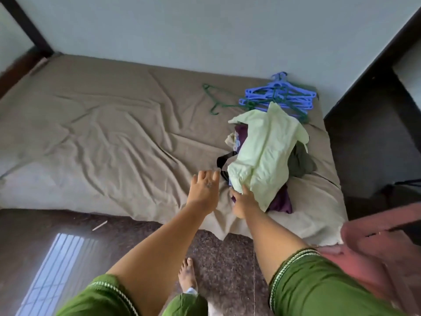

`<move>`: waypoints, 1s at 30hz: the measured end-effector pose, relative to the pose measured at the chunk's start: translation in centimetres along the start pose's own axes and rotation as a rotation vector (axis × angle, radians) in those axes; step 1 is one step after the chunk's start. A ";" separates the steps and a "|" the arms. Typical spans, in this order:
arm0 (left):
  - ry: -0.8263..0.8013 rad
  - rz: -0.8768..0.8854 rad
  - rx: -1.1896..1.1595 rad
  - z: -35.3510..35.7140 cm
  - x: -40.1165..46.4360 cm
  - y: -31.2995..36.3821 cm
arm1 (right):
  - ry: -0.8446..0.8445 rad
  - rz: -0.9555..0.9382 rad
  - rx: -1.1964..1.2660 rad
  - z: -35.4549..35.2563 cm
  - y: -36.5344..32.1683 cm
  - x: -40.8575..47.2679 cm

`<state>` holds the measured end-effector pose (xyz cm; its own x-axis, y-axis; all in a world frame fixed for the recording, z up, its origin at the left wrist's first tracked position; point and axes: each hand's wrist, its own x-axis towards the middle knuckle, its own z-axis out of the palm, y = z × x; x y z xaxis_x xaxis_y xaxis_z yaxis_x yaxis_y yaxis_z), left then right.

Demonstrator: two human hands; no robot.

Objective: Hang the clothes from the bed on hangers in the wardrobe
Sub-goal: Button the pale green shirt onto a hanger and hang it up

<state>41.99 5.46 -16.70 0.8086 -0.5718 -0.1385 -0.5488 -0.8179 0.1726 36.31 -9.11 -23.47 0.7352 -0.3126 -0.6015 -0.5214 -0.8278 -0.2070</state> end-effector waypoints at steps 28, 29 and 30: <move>0.384 -0.127 -1.380 -33.3 24.2 -2.1 | 0.422 -0.454 0.865 -45.6 -16.6 -0.7; 0.437 -0.111 -1.393 -34.9 24.7 -2.9 | 0.380 -0.446 0.836 -46.0 -17.1 -0.4; 0.504 -0.107 -1.385 -36.5 25.0 -3.7 | 0.350 -0.452 0.793 -46.4 -17.8 0.0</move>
<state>71.97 -3.46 14.74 0.9771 -0.1948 0.0859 -0.0829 0.0235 0.9963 65.69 -16.02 15.95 0.9575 -0.2699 -0.1014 -0.2050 -0.3901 -0.8977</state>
